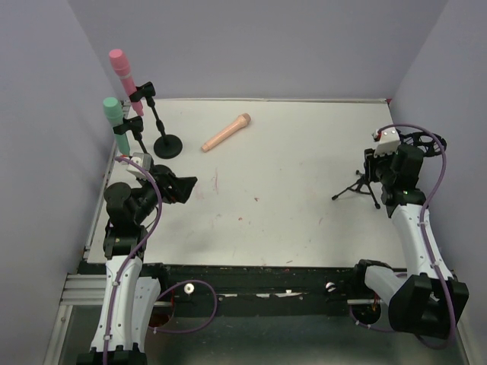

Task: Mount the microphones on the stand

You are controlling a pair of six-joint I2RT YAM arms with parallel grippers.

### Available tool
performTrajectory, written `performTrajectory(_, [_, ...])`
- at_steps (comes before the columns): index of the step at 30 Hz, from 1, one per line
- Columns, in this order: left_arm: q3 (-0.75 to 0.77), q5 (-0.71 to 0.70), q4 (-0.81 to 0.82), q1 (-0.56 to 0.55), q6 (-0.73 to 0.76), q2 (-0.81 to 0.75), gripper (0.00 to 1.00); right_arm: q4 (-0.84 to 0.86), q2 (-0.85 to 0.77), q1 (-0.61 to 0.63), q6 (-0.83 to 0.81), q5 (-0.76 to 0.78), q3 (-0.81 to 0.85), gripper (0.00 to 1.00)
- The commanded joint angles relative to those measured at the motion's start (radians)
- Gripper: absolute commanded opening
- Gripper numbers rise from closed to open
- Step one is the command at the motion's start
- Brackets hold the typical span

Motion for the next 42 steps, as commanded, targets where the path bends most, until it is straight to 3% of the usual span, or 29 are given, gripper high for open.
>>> performTrajectory(1, [0.028, 0.019, -0.015, -0.003, -0.007, 0.002, 0.99, 0.027, 0.024, -0.004, 0.010, -0.089, 0.000, 0.42])
performTrajectory(7, [0.030, 0.020, -0.017, -0.001, -0.004, -0.001, 0.99, -0.011, 0.055, -0.004, 0.013, -0.225, 0.045, 0.16])
performTrajectory(11, [0.028, 0.055, 0.006, -0.001, -0.004, 0.001, 0.99, -0.072, 0.093, 0.011, -0.009, -0.365, 0.126, 0.13])
performTrajectory(17, [0.011, 0.104, 0.046, -0.001, -0.016, 0.004, 0.99, -0.134, 0.187, 0.149, -0.072, -0.489, 0.241, 0.13])
performTrajectory(22, [-0.001, 0.141, 0.104, 0.000, -0.024, 0.016, 0.99, -0.142, 0.282, 0.361, -0.147, -0.439, 0.296, 0.13])
performTrajectory(30, [-0.021, 0.167, 0.161, 0.000, -0.030, 0.025, 0.99, -0.157, 0.385, 0.577, -0.216, -0.342, 0.385, 0.13])
performTrajectory(35, [-0.025, 0.175, 0.176, 0.000, -0.032, 0.035, 0.99, -0.172, 0.362, 0.611, -0.234, -0.336, 0.349, 0.16])
performTrajectory(42, [-0.029, 0.187, 0.187, 0.000, -0.039, 0.044, 0.99, -0.191, 0.299, 0.611, -0.263, -0.345, 0.243, 0.36])
